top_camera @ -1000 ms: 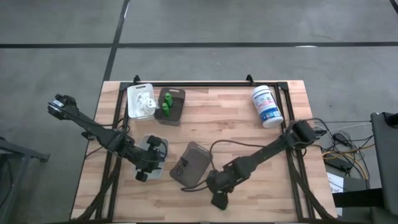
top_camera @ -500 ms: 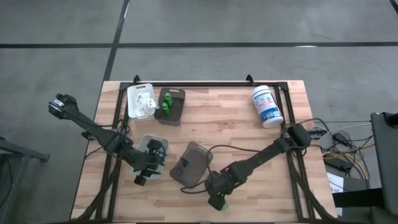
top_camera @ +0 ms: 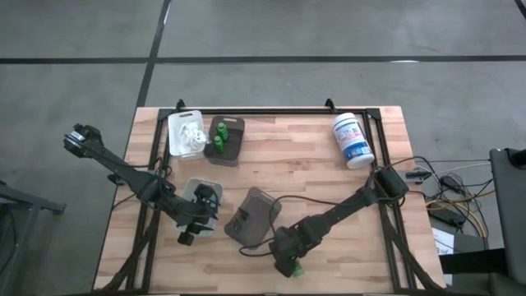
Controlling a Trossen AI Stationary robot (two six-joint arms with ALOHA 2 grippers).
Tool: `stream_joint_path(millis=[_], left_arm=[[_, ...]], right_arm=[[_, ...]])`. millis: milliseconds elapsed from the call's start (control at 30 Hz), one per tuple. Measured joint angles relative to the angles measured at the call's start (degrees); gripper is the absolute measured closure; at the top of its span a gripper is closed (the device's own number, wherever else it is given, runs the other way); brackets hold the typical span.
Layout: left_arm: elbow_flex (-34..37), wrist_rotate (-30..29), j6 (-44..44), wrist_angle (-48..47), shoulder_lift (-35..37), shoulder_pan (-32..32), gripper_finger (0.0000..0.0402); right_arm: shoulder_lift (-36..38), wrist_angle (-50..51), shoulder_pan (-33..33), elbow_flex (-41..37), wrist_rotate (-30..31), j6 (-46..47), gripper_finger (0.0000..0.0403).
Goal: Pick & Place Travel size toiletries
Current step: Put the green shampoo into the top black transparent bin
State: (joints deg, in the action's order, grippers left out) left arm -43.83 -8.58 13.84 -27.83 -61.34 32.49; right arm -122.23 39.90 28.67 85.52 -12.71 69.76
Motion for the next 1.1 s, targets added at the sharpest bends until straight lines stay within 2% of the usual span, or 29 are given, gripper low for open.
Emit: stream_joint_path(millis=[167,367,633,1100], left_arm=[[0.0,0.0,0.14,0.86,0.0,0.0,0.0232],[0.02,-0.06,-0.06,1.57,0.07,0.02,0.0232],[0.02,-0.37,-0.29,1.78,0.07,0.02,0.0232],[0.02,-0.34,-0.25,3.82,0.07,0.01,0.0232]], right_arm=[[1.62,9.17,0.21,-0.43,4.37,-3.26,0.0116],[2.02,17.34,0.21,-1.27,6.74,-8.97,0.0142],[2.33,17.87,0.0,-3.13,6.67,-14.15,0.0172],[2.99,18.91,1.99,-3.37,9.56,-14.28,0.0251]])
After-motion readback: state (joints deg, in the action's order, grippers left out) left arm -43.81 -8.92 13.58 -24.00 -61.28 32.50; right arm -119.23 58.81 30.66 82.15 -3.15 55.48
